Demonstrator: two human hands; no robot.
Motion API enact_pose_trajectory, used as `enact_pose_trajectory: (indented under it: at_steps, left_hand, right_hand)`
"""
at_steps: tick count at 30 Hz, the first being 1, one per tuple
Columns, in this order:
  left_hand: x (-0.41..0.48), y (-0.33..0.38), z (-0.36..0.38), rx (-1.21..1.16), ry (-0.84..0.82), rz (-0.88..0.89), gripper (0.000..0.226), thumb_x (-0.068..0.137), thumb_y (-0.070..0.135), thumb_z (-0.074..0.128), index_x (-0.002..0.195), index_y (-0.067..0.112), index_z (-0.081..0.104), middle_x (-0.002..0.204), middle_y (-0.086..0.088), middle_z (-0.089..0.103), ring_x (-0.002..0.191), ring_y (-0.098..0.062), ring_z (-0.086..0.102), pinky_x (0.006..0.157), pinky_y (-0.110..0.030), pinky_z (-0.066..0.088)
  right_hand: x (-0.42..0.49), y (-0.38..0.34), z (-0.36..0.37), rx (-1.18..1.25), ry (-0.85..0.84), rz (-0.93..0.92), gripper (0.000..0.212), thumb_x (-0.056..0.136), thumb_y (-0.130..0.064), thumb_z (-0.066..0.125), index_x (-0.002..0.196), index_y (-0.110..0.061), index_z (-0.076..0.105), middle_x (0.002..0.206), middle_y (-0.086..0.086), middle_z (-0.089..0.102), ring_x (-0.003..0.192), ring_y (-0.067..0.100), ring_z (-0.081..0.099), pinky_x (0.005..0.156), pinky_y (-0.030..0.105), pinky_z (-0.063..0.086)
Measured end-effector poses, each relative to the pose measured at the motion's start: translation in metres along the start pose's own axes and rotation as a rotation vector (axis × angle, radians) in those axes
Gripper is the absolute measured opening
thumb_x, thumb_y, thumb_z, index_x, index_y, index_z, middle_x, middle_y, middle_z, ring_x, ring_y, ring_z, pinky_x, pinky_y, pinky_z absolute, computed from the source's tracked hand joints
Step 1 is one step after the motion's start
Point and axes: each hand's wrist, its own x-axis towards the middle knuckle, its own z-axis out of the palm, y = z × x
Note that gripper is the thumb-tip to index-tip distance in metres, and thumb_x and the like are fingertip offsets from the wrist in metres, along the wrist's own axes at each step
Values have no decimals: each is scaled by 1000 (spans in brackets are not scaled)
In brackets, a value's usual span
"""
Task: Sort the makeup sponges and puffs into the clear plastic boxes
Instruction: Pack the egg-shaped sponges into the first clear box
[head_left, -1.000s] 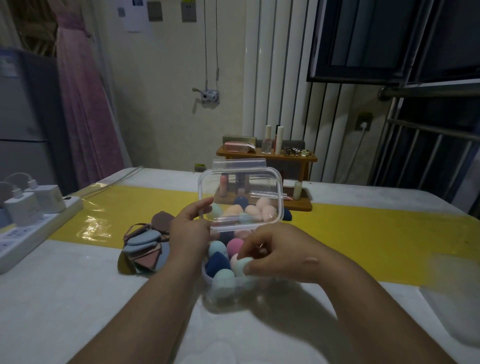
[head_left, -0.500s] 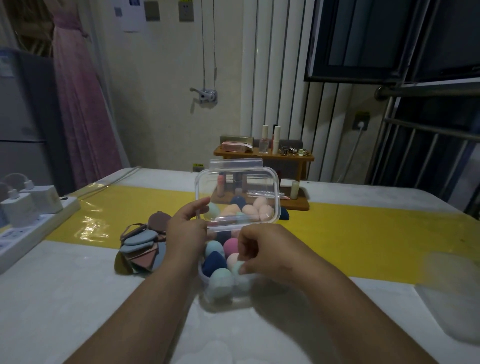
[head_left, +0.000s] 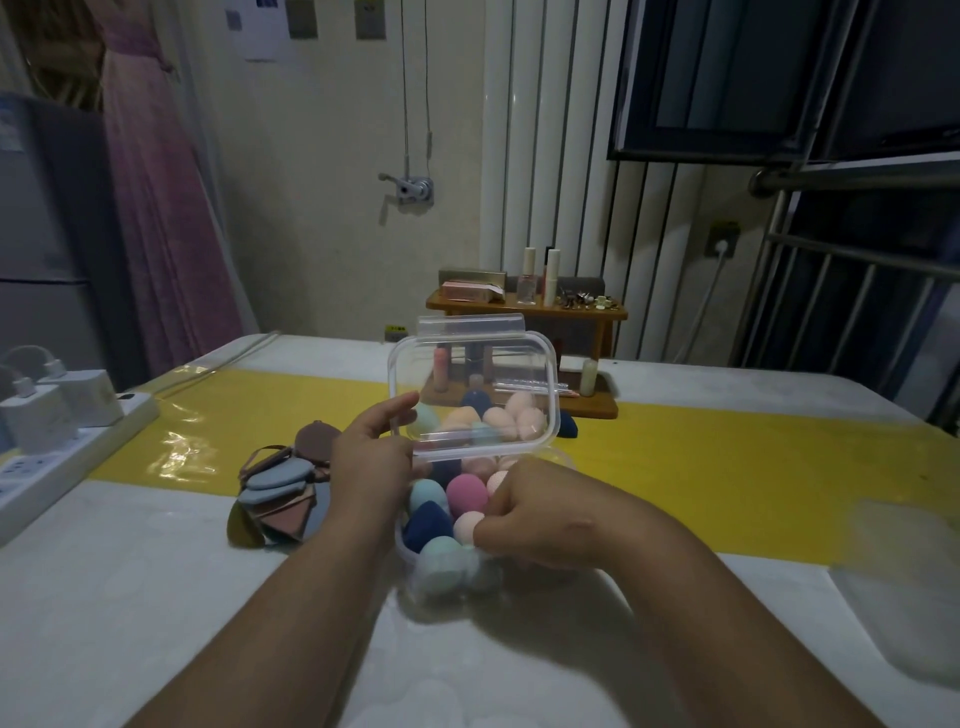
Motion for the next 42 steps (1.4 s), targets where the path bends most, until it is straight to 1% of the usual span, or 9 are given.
enact_pose_trajectory:
  at_steps: [5,10,16,22,28,32,36,39,42]
  left_hand:
    - [0,0,0,-4,2,-12,65,79,-22,42,103,31,69,107,7,62,102,-25,62,72,-38,59]
    - [-2,3,0,6,0,-5,64,78,-24,43,108,27,69,108,4,62,100,-22,61,69,-34,57]
    - [-4,5,-1,2,-17,-14,61,81,-22,43,107,28,69,110,3,62,98,-22,62,67,-34,57]
    - [-2,8,-2,12,-3,-23,60,84,-21,40,114,23,69,109,2,60,94,-16,61,62,-29,57]
    - [1,4,-3,9,7,-26,61,83,-21,40,109,26,69,108,3,62,97,-23,63,65,-34,58]
    - [1,4,-2,13,48,-24,60,85,-19,38,116,22,68,111,0,60,90,-13,59,70,-35,59]
    - [2,4,-2,19,59,-38,61,86,-19,37,123,20,66,117,-1,59,88,-8,55,72,-35,59]
    - [3,4,-2,18,50,-56,65,84,-20,39,126,22,64,118,-1,58,90,-9,55,69,-33,57]
    - [4,3,-2,5,50,-64,66,83,-21,40,127,23,63,117,-1,58,89,-9,55,64,-29,54]
  right_hand:
    - [2,0,4,-26,3,0,21,89,-49,56,83,-28,53,87,-4,54,82,13,55,66,30,44]
    - [-4,3,-2,112,72,-50,23,89,-32,60,67,-29,66,69,-4,56,69,10,50,59,25,39]
    - [-3,8,-3,249,199,-164,24,90,-21,59,73,-16,74,75,8,66,70,17,57,62,31,48]
    - [2,26,-15,484,612,-217,22,85,-17,65,66,-15,74,69,10,66,62,8,53,57,32,44]
    - [7,48,-25,654,873,22,20,87,-13,62,73,-7,75,67,5,65,65,11,54,68,45,52]
    - [19,64,-21,637,844,137,19,90,-12,61,79,-19,74,80,-7,68,79,14,61,78,41,53]
    - [33,86,-11,438,743,230,30,94,-8,55,118,-16,70,119,3,68,105,19,60,82,27,45]
    - [43,101,-6,326,609,302,48,95,-4,50,139,-20,56,141,3,56,123,23,55,91,29,46]
    - [57,112,-6,212,517,336,51,97,-9,51,146,-23,47,149,3,48,129,26,51,98,33,45]
